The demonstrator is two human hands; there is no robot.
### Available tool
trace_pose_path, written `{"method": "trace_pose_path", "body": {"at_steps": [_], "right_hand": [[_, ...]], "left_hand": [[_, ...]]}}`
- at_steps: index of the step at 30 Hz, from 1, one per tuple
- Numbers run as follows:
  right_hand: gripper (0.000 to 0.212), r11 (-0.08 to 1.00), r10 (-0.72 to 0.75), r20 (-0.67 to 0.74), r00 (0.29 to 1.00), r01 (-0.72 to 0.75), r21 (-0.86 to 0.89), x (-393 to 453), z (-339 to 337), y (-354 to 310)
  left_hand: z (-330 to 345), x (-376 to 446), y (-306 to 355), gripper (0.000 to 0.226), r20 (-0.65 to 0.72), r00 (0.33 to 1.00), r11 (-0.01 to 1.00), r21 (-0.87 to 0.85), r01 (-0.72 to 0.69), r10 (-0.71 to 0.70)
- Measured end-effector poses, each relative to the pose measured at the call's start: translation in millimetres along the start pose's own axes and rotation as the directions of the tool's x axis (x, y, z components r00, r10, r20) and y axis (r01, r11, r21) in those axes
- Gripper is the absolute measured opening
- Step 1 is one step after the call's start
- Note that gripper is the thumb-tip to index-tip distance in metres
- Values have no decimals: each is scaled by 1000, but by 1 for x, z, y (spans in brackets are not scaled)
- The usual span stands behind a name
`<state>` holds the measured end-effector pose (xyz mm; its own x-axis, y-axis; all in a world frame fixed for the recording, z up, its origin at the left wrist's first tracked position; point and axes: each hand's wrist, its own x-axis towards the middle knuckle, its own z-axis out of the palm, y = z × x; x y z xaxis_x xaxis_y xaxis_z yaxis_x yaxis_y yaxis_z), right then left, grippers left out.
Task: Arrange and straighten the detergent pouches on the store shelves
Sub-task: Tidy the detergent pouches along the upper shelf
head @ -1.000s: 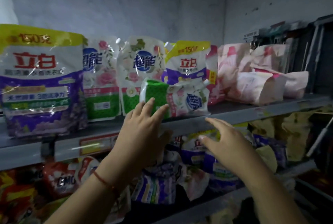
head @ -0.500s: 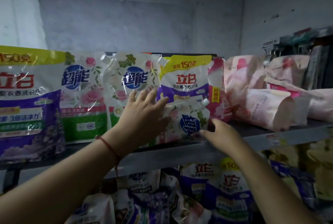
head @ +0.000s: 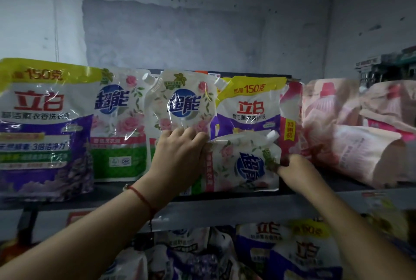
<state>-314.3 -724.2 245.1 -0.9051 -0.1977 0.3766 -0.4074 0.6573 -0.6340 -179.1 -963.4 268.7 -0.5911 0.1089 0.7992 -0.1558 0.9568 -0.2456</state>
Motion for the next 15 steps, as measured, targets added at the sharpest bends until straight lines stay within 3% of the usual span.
{"method": "trace_pose_path", "body": {"at_steps": [6,15], "right_hand": [[2,958,-211,-68,975,220,182,16,-21,-20],[20,853,-511,-224,830,522,-11,53,-58,-129]], "left_hand": [[-4,-9,-15,31,-79,995,992,-113,53,-62],[-3,-26,-39,32,-102,952,887,-404,225,-287]]}}
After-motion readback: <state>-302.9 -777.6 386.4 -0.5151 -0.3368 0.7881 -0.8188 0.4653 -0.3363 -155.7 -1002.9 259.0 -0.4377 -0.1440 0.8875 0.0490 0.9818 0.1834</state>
